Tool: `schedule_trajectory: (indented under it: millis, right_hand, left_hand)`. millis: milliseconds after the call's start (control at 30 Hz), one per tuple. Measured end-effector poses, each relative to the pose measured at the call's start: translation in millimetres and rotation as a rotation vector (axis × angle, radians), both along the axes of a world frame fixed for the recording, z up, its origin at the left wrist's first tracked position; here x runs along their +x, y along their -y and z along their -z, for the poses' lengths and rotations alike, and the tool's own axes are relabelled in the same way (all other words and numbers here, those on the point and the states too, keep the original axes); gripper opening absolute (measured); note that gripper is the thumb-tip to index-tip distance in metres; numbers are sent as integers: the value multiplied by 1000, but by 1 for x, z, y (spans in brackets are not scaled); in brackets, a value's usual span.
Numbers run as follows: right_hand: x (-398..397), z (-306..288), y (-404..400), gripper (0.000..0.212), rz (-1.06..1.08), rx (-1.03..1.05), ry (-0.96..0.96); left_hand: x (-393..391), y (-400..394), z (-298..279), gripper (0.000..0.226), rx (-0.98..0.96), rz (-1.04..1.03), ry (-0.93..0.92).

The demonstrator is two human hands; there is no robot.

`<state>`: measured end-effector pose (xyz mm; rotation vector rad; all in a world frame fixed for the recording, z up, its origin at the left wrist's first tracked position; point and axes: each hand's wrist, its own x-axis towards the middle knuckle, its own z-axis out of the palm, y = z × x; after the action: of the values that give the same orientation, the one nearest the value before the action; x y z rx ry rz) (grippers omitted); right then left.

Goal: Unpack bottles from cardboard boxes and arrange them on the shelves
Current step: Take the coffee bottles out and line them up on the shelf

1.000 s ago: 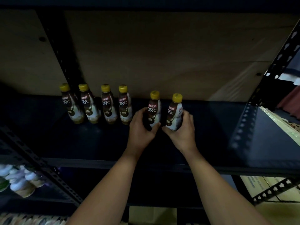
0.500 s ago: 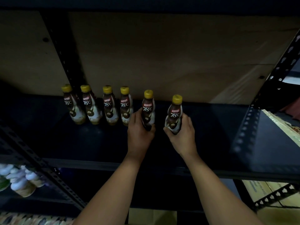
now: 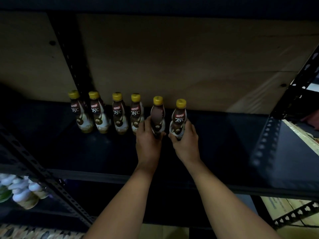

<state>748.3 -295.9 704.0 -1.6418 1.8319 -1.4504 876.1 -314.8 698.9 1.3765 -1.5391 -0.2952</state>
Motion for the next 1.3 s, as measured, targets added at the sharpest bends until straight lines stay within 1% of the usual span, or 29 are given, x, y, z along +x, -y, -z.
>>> schedule_trajectory:
  millis: [100, 300, 367, 667, 1100, 1300]
  right_hand:
    - [5, -1, 6, 67, 1, 21, 14]
    - [8, -1, 5, 86, -17, 47, 19]
    - [8, 0, 4, 90, -25, 45, 2]
    - [7, 1, 3, 90, -41, 57, -2]
    - [8, 2, 7, 94, -32, 60, -11]
    - [8, 2, 7, 95, -33, 57, -28]
  left_hand:
    - [2, 0, 1, 74, 0, 4, 13]
    - [-1, -1, 3, 68, -19, -13, 0]
    - [0, 0, 4, 67, -25, -7, -1]
    - [2, -2, 3, 69, -11, -2, 6]
    - [2, -3, 2, 63, -31, -22, -18]
    - [2, -2, 3, 59, -35, -18, -60]
